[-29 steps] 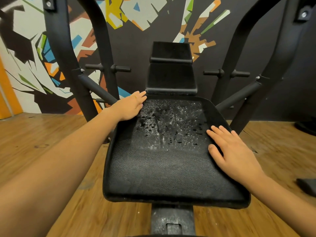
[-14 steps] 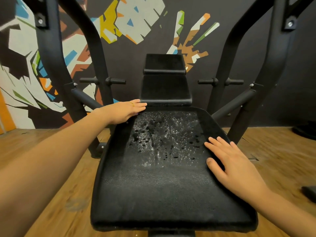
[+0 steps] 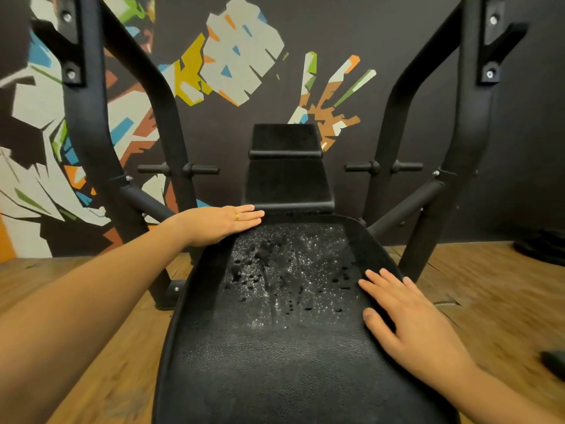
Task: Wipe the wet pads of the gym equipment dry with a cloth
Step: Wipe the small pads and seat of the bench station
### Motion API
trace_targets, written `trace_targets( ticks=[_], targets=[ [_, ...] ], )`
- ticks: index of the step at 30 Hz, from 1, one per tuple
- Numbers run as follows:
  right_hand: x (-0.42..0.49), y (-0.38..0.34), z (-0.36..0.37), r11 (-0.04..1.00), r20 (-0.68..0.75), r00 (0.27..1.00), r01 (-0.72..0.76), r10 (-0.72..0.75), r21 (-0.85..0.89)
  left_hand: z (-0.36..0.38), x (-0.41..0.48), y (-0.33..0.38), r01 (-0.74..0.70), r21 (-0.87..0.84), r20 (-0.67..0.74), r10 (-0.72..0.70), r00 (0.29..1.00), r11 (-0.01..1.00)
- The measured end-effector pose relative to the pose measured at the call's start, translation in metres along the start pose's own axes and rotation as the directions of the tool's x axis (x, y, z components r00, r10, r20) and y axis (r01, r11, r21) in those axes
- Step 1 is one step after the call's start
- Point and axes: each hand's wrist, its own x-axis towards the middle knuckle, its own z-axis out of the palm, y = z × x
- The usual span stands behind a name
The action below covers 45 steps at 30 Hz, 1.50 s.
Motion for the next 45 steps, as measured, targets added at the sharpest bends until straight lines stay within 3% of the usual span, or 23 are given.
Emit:
trace_targets(
  ticks=[3,7,15,19,34,41,45],
  targets=[
    [-0.001,0.0,0.001,1.0,-0.011,1.0,0.005,-0.005,0.0,-0.002,0.01,0.01,0.013,-0.126,-0.024,-0.016,1.0,0.992],
    [-0.001,0.001,0.002,1.0,-0.014,1.0,0.006,-0.006,-0.008,0.002,0.009,0.015,0.084,-0.355,-0.157,-0.148,0.976,0.931],
    [-0.001,0.0,0.002,1.0,-0.015,1.0,-0.001,0.001,-0.009,0.011,-0.024,0.034,0.278,-0.491,-0.222,-0.427,0.877,0.825],
    [0.001,-0.001,-0.001,1.0,-0.005,1.0,0.003,-0.003,-0.005,0.015,-0.018,0.039,0.273,-0.534,-0.145,-0.405,0.903,0.8],
    [0.0,-0.002,0.0,1.0,-0.001,1.0,0.01,-0.01,-0.006,0.009,0.028,0.035,0.156,-0.439,-0.201,-0.266,0.943,0.885],
    [0.0,-0.005,-0.004,0.999,0.013,1.0,0.011,-0.01,-0.038,-0.012,0.024,0.035,0.166,-0.234,-0.119,-0.197,0.973,0.958],
    [0.0,-0.005,-0.004,0.999,0.021,1.0,0.009,-0.008,-0.041,-0.013,0.043,0.056,0.132,-0.24,-0.138,-0.169,0.976,0.962]
  ],
)
